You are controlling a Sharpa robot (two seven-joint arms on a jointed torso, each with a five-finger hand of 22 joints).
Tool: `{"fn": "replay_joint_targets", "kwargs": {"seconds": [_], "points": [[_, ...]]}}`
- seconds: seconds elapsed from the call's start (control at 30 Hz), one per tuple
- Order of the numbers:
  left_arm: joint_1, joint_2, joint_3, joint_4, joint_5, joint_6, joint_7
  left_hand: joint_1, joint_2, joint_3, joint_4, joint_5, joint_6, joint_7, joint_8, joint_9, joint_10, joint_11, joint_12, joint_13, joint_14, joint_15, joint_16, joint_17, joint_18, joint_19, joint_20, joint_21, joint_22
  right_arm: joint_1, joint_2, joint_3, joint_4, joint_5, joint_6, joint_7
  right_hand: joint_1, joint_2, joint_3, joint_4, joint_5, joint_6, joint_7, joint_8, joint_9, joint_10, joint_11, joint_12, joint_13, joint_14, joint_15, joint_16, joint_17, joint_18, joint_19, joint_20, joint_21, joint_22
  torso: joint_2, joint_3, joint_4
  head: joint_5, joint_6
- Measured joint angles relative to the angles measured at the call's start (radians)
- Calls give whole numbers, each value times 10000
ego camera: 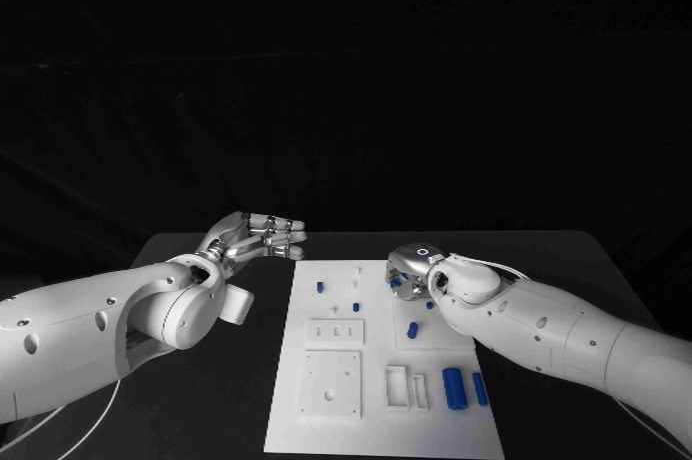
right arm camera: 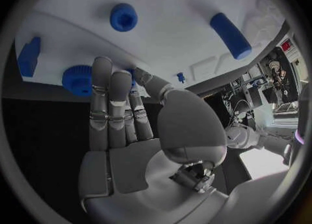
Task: Assemble the parts on the task board
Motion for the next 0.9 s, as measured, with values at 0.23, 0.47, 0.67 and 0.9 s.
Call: {"fn": "replay_joint_targets", "kwargs": {"seconds": [0.23,0.47,0.67,0.9], "points": [[0,-1,0,-14,-2,0,-33,0,0,0,0,0,0,0,0,0,0,0,0,-1,0,0,0,0,0,0,0,0,-14,-28,-100,-13,223,-54,-405,-170,3,2,181,73,-145,360,-110,1,34,232,64,9,2,7,-78,0,2,-19,-38,-38,133,378,27,7,0,35,44],[1,8,0,-32,-4,-1,-63,0,0,0,0,0,0,0,0,1,0,0,0,-1,0,0,0,0,0,0,0,0,-13,-18,-11,-6,462,-107,-860,-392,44,42,190,83,-155,463,-141,0,33,323,59,8,6,-22,-107,0,36,-82,-92,-91,133,845,52,12,0,87,105],[1,28,0,-35,-5,-2,-86,0,0,-28,-28,0,-28,-28,0,2,0,0,0,-2,0,0,0,0,0,0,0,0,-13,-4,245,-6,512,-184,-1209,-603,124,17,249,80,-184,466,-145,0,33,323,59,4,10,-28,-113,-1,53,-153,-55,-127,-28,1176,76,12,19,132,150],[8,95,0,-49,-6,-2,-106,0,0,-28,-28,0,-32,-23,0,2,0,0,0,-2,0,0,0,1,0,0,0,0,-22,32,625,-3,373,-287,-1612,-842,124,17,281,112,-185,467,-145,0,33,323,59,-9,10,-28,-113,-1,53,-160,-55,-127,-180,1389,99,8,38,184,201]]}}
